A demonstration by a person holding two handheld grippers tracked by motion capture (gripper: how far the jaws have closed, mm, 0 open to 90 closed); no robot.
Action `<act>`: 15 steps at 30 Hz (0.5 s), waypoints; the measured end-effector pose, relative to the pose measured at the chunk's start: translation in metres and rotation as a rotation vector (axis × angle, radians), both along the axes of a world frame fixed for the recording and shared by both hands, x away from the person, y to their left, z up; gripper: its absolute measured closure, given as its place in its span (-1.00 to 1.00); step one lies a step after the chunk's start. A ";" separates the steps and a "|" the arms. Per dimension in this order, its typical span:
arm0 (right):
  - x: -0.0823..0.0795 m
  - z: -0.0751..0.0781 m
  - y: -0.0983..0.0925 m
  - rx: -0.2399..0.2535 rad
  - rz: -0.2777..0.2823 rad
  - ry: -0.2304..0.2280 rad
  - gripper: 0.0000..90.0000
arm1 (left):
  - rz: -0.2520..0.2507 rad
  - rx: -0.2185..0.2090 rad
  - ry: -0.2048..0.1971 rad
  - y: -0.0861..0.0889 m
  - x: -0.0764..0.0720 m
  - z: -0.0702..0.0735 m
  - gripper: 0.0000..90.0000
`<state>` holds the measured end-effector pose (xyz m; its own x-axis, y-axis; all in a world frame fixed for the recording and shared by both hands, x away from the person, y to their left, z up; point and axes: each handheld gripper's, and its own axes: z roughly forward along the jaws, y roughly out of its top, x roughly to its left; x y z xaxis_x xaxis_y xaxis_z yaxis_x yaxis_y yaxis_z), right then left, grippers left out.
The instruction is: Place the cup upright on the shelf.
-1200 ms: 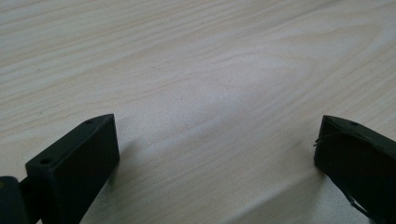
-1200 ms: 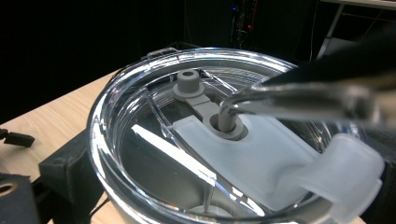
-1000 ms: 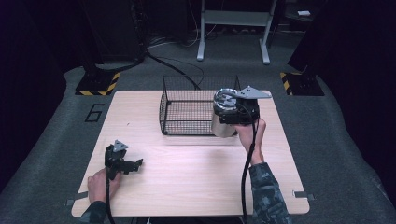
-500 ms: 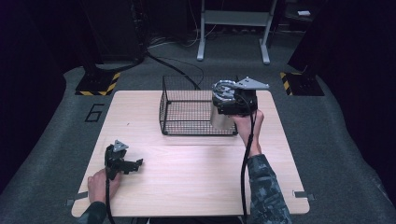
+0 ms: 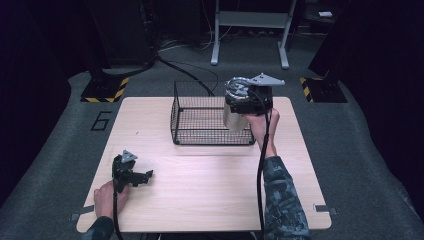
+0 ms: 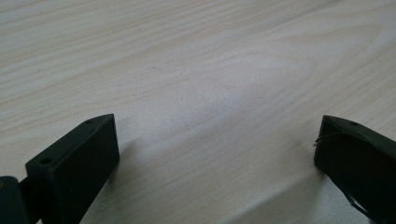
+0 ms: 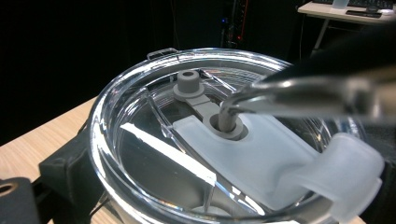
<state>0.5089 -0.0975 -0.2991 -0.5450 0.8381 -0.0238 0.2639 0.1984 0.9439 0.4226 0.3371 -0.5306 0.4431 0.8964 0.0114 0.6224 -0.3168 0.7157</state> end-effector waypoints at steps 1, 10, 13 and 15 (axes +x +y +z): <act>0.002 0.001 0.001 0.002 -0.004 0.000 -0.92 | 0.000 0.000 0.000 0.000 0.000 0.000 -1.00; 0.020 -0.005 0.008 -0.002 -0.008 0.008 -0.92 | -0.001 0.000 0.000 0.000 0.000 0.000 -1.00; 0.026 -0.009 0.010 -0.003 -0.012 0.013 -0.92 | -0.001 0.000 0.000 0.000 0.000 0.000 -1.00; 0.030 -0.011 0.012 -0.004 -0.018 0.016 -0.92 | -0.001 0.000 0.000 0.000 0.000 0.000 -1.00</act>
